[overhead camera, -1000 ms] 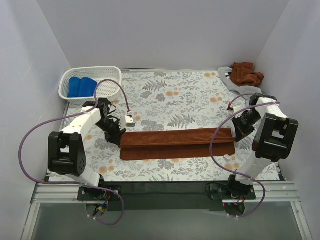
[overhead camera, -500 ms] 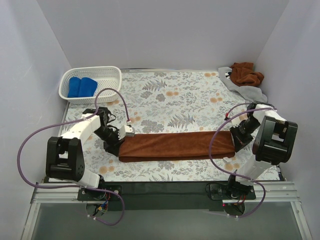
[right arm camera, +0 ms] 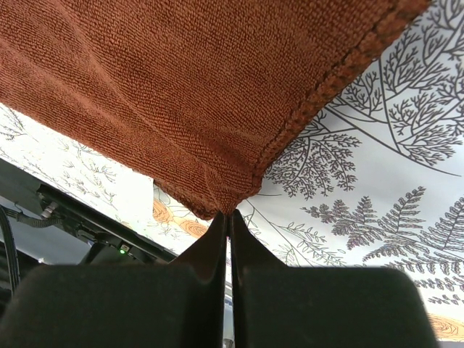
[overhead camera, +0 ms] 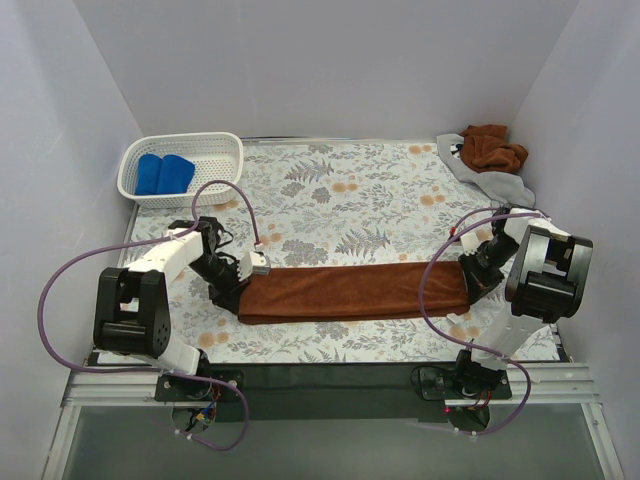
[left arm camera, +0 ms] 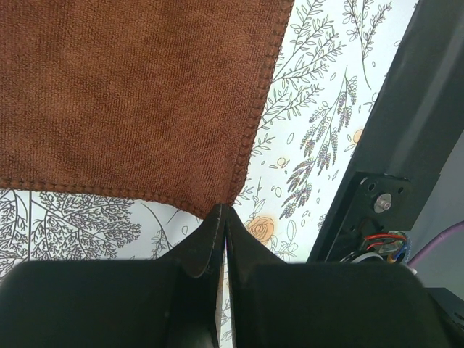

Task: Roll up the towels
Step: Fold the towel

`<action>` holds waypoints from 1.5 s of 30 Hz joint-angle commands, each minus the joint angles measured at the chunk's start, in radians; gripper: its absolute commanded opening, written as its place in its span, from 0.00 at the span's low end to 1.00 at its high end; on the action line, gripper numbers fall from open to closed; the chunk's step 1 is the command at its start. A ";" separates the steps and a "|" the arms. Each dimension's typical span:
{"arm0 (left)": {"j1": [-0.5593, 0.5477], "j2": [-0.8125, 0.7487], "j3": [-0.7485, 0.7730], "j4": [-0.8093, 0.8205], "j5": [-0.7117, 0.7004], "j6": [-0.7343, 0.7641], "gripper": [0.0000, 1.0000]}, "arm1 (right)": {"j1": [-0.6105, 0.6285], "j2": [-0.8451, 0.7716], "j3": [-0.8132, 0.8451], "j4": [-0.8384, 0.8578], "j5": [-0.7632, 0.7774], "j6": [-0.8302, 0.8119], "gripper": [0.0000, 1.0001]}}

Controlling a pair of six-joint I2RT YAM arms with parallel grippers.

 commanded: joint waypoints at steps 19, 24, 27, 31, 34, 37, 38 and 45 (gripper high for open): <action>-0.012 -0.044 0.136 -0.189 0.085 0.087 0.00 | -0.010 -0.043 0.115 -0.082 -0.014 -0.023 0.01; -0.013 -0.050 0.070 -0.173 0.067 0.110 0.00 | -0.010 -0.024 0.069 -0.058 -0.016 -0.020 0.01; -0.027 -0.032 0.038 -0.136 0.068 0.090 0.00 | -0.010 -0.018 0.052 -0.032 -0.003 -0.018 0.01; -0.066 -0.032 0.007 -0.111 0.074 0.069 0.02 | -0.010 -0.014 0.060 -0.036 -0.002 -0.013 0.08; -0.076 -0.053 0.002 -0.125 0.074 0.069 0.25 | -0.012 -0.029 0.084 -0.054 0.001 -0.021 0.38; -0.073 -0.081 0.037 -0.156 0.080 0.073 0.35 | -0.012 -0.056 0.139 -0.079 0.010 -0.032 0.58; -0.073 -0.087 0.065 -0.159 0.085 0.064 0.36 | -0.012 -0.063 0.158 -0.082 0.010 -0.032 0.59; -0.073 -0.055 0.162 0.046 0.133 -0.159 0.35 | 0.022 -0.004 0.327 -0.116 -0.112 0.016 0.42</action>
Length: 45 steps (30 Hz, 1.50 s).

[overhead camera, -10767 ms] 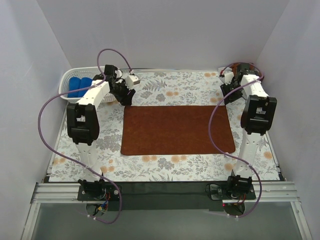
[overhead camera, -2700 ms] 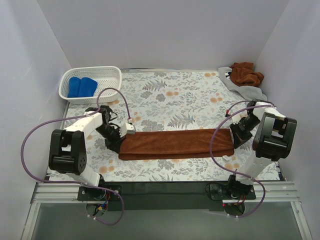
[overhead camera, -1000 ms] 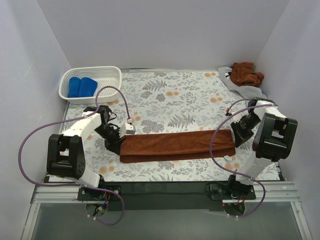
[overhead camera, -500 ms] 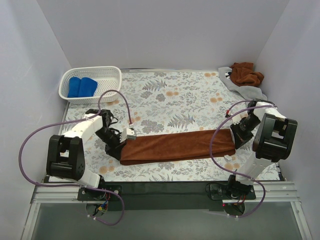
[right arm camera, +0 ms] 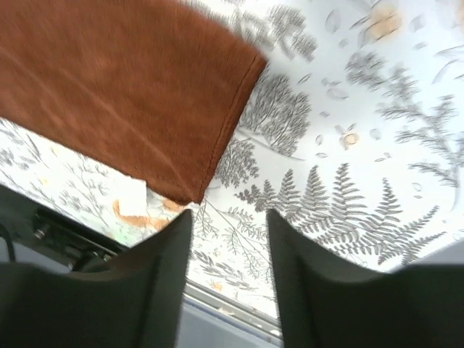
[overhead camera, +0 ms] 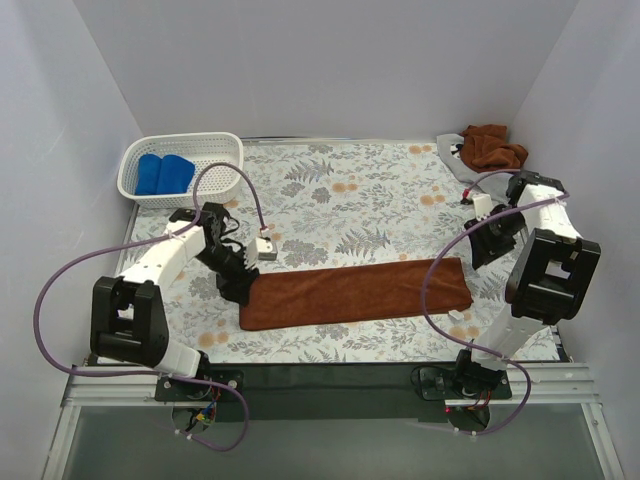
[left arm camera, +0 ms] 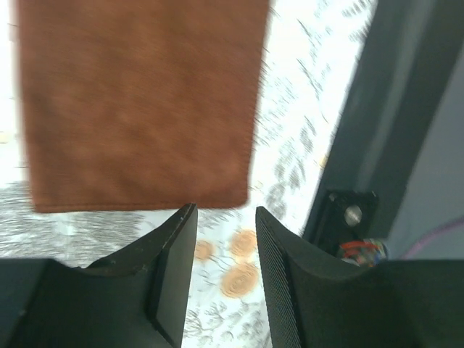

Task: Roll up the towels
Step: Fold the towel

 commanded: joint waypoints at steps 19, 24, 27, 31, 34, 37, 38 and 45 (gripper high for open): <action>-0.048 0.235 -0.020 0.549 -0.244 -0.491 0.00 | 0.123 0.224 -0.023 0.284 -0.014 0.250 0.25; -0.041 0.298 0.059 0.569 -0.311 -0.510 0.00 | 0.128 0.330 0.141 0.312 0.006 0.310 0.27; -0.038 0.333 0.122 0.566 -0.330 -0.523 0.00 | 0.136 0.393 0.244 0.307 -0.009 0.331 0.28; -0.037 0.364 0.179 0.546 -0.334 -0.540 0.02 | 0.139 0.432 0.344 0.295 -0.037 0.345 0.33; -0.035 0.372 0.233 0.466 -0.209 -0.543 0.13 | 0.136 0.421 0.397 0.267 -0.050 0.356 0.38; -0.038 0.326 0.256 0.423 -0.103 -0.565 0.20 | 0.119 0.344 0.369 0.253 -0.083 0.377 0.43; -0.038 0.314 0.259 0.418 -0.091 -0.565 0.20 | 0.114 0.296 0.353 0.253 -0.090 0.382 0.44; -0.040 0.251 0.280 0.363 -0.039 -0.527 0.44 | 0.061 0.252 0.321 0.253 -0.046 0.426 0.47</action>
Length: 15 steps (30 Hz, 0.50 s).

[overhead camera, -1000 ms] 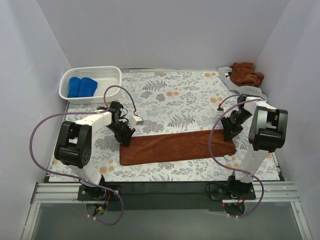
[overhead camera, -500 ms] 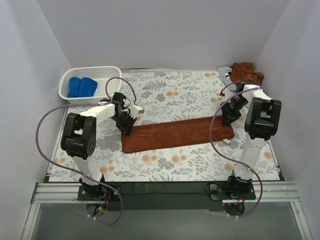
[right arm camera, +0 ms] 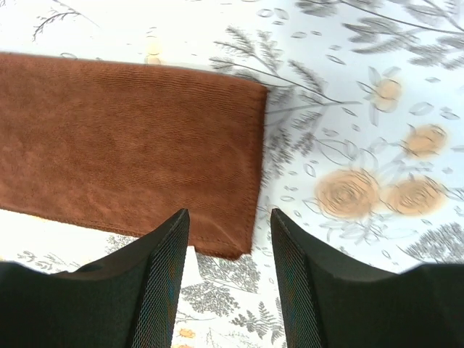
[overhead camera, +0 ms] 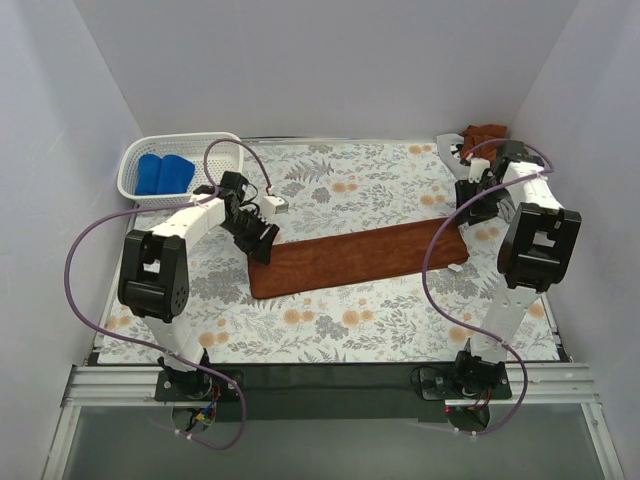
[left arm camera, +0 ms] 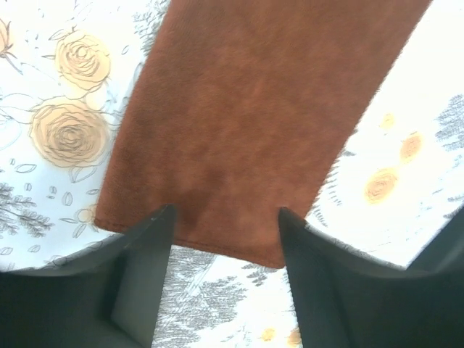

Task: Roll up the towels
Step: Fold the towel

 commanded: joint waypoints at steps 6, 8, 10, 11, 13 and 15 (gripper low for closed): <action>0.001 -0.105 0.016 -0.049 0.119 0.042 0.60 | -0.038 0.036 0.023 0.003 0.003 0.056 0.45; 0.003 -0.110 0.008 -0.045 0.107 0.043 0.60 | -0.038 0.058 0.031 0.000 -0.009 0.063 0.44; 0.001 -0.108 0.013 -0.056 0.103 0.045 0.60 | -0.038 0.073 0.040 -0.005 -0.017 0.066 0.44; 0.003 -0.107 0.014 -0.059 0.101 0.045 0.60 | -0.037 0.085 0.042 -0.006 -0.020 0.068 0.43; 0.001 -0.110 0.013 -0.056 0.098 0.047 0.60 | -0.037 0.097 0.033 -0.013 -0.029 0.069 0.42; 0.001 -0.110 0.008 -0.049 0.098 0.043 0.60 | -0.032 0.110 0.020 -0.016 -0.026 0.066 0.40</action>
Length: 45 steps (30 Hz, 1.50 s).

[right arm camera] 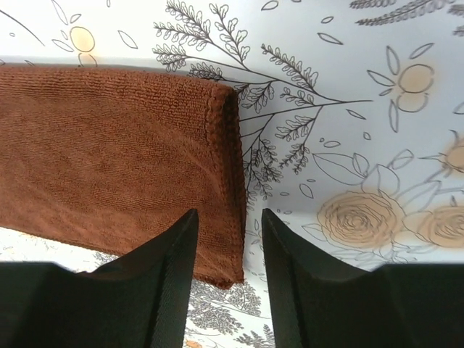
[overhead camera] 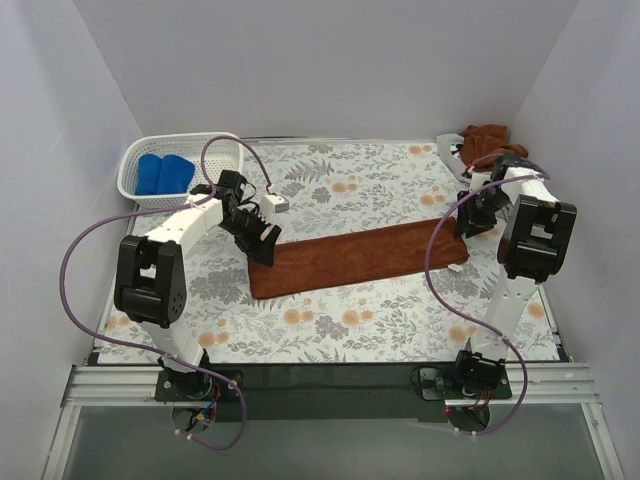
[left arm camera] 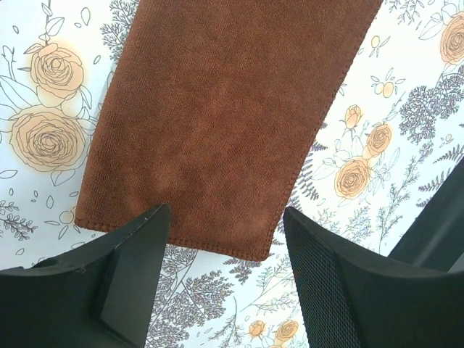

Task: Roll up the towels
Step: Fold the towel

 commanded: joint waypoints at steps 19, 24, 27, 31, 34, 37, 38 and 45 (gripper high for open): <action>0.003 -0.024 0.042 -0.013 0.070 -0.004 0.61 | -0.024 -0.054 0.067 -0.060 -0.002 -0.075 0.01; 0.040 -0.024 0.042 -0.004 0.154 -0.021 0.67 | -0.030 -0.082 0.157 -0.138 -0.019 -0.144 0.01; 0.063 0.003 0.065 -0.024 0.195 -0.018 0.67 | -0.016 -0.086 0.173 -0.196 -0.074 -0.149 0.01; 0.104 0.026 0.090 -0.033 0.234 -0.019 0.66 | 0.015 -0.149 0.082 -0.198 -0.158 -0.146 0.01; 0.124 0.042 0.100 -0.039 0.261 -0.021 0.66 | 0.051 -0.178 0.007 -0.195 -0.214 -0.138 0.01; 0.138 0.049 0.103 -0.036 0.266 -0.038 0.67 | 0.111 -0.195 -0.047 -0.187 -0.247 -0.135 0.01; 0.139 0.051 0.102 -0.036 0.261 -0.041 0.67 | 0.140 -0.198 -0.056 -0.181 -0.252 -0.129 0.01; 0.139 0.029 0.094 -0.055 0.241 -0.053 0.71 | 0.277 -0.163 -0.088 -0.112 -0.289 -0.063 0.01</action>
